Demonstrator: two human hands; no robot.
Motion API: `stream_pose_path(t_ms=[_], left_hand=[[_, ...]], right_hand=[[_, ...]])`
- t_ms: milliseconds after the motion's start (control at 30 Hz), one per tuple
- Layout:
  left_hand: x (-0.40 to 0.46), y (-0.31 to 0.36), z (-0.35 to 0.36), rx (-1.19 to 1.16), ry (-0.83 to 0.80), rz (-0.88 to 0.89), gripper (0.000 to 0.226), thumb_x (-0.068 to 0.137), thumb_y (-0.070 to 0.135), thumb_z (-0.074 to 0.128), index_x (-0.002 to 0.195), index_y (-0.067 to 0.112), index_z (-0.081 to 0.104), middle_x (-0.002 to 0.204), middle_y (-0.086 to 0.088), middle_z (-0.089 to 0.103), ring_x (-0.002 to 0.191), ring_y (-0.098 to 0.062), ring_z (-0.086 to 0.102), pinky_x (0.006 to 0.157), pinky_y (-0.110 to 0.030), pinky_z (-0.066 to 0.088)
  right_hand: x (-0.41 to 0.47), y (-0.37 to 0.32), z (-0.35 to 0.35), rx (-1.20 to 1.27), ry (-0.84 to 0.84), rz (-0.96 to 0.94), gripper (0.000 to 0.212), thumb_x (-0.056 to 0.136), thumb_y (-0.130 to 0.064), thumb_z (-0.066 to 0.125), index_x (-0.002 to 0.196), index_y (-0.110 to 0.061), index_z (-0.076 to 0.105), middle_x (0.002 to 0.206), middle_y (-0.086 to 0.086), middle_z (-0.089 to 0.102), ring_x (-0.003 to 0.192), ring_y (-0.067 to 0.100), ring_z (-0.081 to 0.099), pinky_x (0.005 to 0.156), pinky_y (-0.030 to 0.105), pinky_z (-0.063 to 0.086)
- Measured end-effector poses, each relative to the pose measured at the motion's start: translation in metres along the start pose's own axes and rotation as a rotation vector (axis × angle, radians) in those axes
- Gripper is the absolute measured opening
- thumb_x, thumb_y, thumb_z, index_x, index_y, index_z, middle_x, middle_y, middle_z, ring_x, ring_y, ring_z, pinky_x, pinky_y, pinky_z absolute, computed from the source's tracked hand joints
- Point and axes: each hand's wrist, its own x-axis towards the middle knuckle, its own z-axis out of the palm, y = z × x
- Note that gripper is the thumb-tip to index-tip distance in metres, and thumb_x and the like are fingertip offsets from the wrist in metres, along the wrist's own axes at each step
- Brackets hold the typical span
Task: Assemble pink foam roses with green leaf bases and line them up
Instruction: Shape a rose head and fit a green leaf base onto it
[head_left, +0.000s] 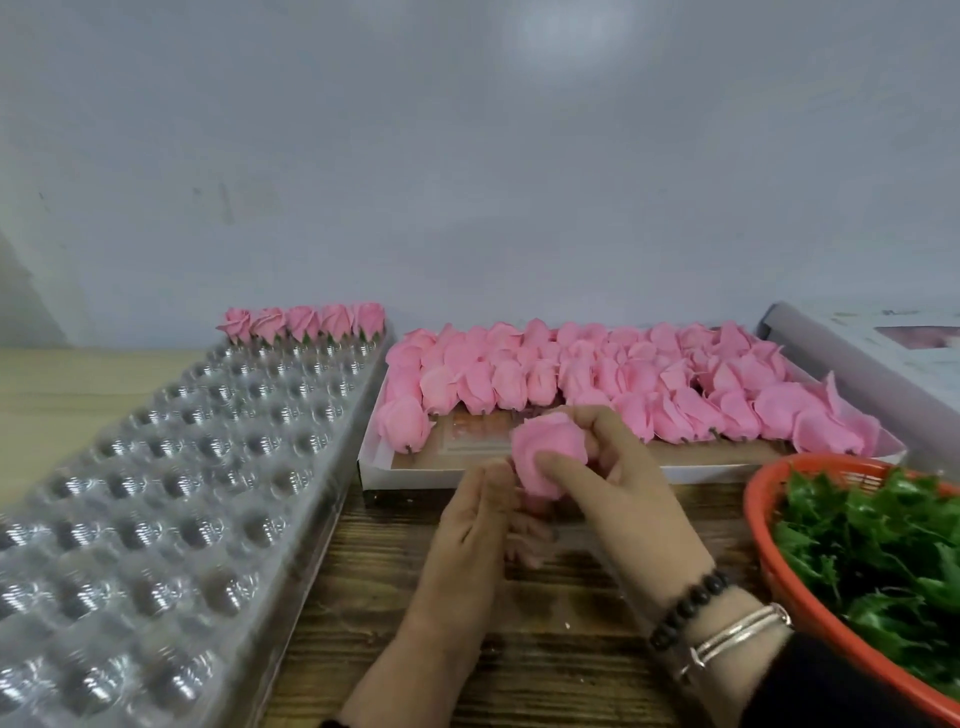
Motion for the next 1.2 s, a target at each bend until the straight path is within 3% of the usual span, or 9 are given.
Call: stream_pose_path(t_ms=[100,233,367,533,633,700,867,1067,1200], left_hand=[[-0.001,0.000,-0.001,-0.160,-0.155,-0.146,0.074,0.069,0.064,0.061,0.114,0.006,0.059,0.105,-0.012,0.070,0.086,-0.019,0.067,0.066,-0.026,0.054],[-0.007,0.001,0.000,-0.281,-0.389,-0.295,0.071,0.064,0.048,0.079,0.115,0.002,0.063,0.121,-0.022,0.060,0.106,-0.028,0.062,0.090,-0.040,0.050],[-0.013,0.002,0.004,-0.348,-0.560,-0.316,0.057,0.069,0.038,0.078,0.113,0.005,0.066,0.119,-0.017,0.063,0.110,-0.027,0.061,0.087,-0.035,0.052],[-0.014,0.006,0.005,-0.345,-0.531,-0.264,0.058,0.068,0.030,0.081,0.116,0.005,0.062,0.125,-0.020,0.059,0.118,-0.030,0.055,0.089,-0.034,0.050],[-0.013,0.009,0.004,-0.337,-0.527,-0.210,0.049,0.066,0.022,0.082,0.109,0.006,0.066,0.115,-0.017,0.064,0.110,-0.029,0.060,0.088,-0.034,0.051],[-0.011,0.009,0.002,-0.321,-0.487,-0.207,0.059,0.060,0.018,0.086,0.111,0.000,0.061,0.109,-0.021,0.062,0.104,-0.033,0.060,0.088,-0.038,0.052],[-0.009,0.008,0.001,-0.170,-0.423,-0.129,0.063,0.063,0.010,0.075,0.115,-0.013,0.048,0.106,-0.024,0.054,0.100,-0.033,0.050,0.091,-0.044,0.041],[-0.008,0.007,0.000,-0.068,-0.399,-0.063,0.074,0.057,0.026,0.085,0.118,-0.003,0.053,0.109,-0.013,0.061,0.101,-0.021,0.057,0.086,-0.030,0.047],[-0.006,0.006,-0.003,-0.053,-0.418,-0.052,0.076,0.057,0.032,0.087,0.122,0.007,0.055,0.105,-0.006,0.066,0.097,-0.014,0.062,0.079,-0.021,0.049]], right_hand=[[-0.025,0.002,-0.010,0.148,-0.007,0.038,0.023,0.080,-0.006,0.062,0.101,-0.017,0.060,0.089,0.008,0.067,0.081,0.017,0.062,0.077,0.031,0.052],[-0.043,0.000,-0.016,0.260,-0.005,0.009,0.024,0.081,0.003,0.059,0.100,-0.012,0.060,0.081,0.002,0.071,0.074,0.009,0.063,0.068,0.018,0.052],[-0.047,-0.001,-0.014,0.131,-0.041,-0.066,0.027,0.082,0.004,0.060,0.101,-0.015,0.059,0.089,0.003,0.072,0.081,0.011,0.066,0.076,0.022,0.052],[-0.044,0.003,-0.013,0.034,-0.119,-0.078,0.031,0.081,0.002,0.065,0.101,-0.022,0.059,0.093,-0.002,0.071,0.088,0.009,0.065,0.078,0.024,0.052],[-0.041,0.004,-0.012,0.005,-0.155,-0.095,0.035,0.076,-0.001,0.068,0.102,-0.022,0.058,0.098,-0.004,0.071,0.091,0.008,0.066,0.078,0.026,0.052],[-0.041,0.004,-0.012,0.014,-0.174,-0.095,0.036,0.069,-0.006,0.065,0.101,-0.020,0.058,0.099,-0.003,0.071,0.091,0.008,0.066,0.074,0.024,0.053],[-0.039,0.003,-0.017,0.043,-0.216,-0.113,0.041,0.074,0.017,0.063,0.104,-0.010,0.058,0.100,0.003,0.072,0.093,0.010,0.067,0.079,0.019,0.050],[-0.037,-0.001,-0.023,-0.014,-0.289,-0.165,0.037,0.073,0.016,0.066,0.099,-0.010,0.063,0.101,0.002,0.071,0.094,0.008,0.065,0.082,0.017,0.047],[-0.037,-0.002,-0.023,-0.144,-0.286,-0.209,0.032,0.066,-0.005,0.069,0.096,-0.015,0.066,0.097,-0.003,0.068,0.088,0.003,0.061,0.079,0.014,0.045]])
